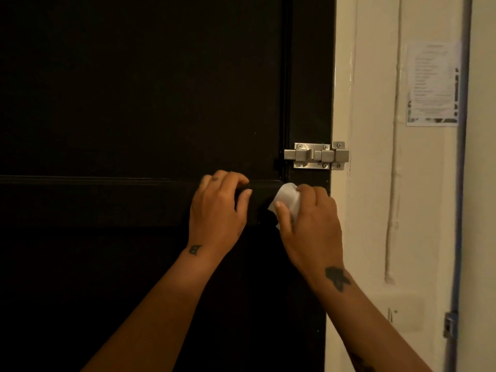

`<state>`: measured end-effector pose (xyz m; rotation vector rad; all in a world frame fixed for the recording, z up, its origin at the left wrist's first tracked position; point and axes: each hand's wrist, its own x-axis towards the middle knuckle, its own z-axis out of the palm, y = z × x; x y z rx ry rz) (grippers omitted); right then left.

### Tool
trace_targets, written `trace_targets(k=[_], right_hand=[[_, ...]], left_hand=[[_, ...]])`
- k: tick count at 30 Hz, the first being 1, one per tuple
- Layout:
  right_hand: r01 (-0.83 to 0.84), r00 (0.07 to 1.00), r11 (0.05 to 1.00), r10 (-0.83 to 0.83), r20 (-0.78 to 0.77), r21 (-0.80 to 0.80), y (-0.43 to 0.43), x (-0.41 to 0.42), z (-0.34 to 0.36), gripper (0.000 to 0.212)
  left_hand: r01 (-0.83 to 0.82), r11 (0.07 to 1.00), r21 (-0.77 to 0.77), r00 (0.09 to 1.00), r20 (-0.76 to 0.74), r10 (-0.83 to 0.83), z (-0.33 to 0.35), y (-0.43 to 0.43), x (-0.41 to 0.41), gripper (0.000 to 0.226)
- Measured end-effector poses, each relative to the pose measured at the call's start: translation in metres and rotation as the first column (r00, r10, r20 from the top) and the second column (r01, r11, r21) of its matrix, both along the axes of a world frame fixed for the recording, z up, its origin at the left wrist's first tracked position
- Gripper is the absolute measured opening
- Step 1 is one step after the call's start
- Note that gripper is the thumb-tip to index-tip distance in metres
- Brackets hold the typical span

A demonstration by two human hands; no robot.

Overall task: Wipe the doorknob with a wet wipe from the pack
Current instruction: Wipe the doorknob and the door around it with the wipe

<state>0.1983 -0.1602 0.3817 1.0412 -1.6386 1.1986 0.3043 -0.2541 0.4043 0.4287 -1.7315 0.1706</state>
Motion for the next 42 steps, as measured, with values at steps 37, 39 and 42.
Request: trace_targets(k=[37, 39, 42], right_hand=[[0.245, 0.8, 0.967, -0.159, -0.579, 0.072, -0.001, -0.023, -0.006, 0.021], [0.275, 0.69, 0.954, -0.111, -0.715, 0.117, 0.009, -0.04, -0.012, 0.026], [0.294, 0.602, 0.942, -0.051, -0.797, 0.162, 0.023, -0.06, -0.023, 0.04]], left_hand=[[-0.392, 0.902, -0.182, 0.889, 0.175, 0.422, -0.004, -0.05, -0.014, 0.055], [-0.394, 0.902, -0.178, 0.888, 0.179, 0.423, -0.004, -0.05, -0.014, 0.055], [-0.387, 0.904, -0.179, 0.888, 0.191, 0.418, -0.003, -0.048, -0.013, 0.055]])
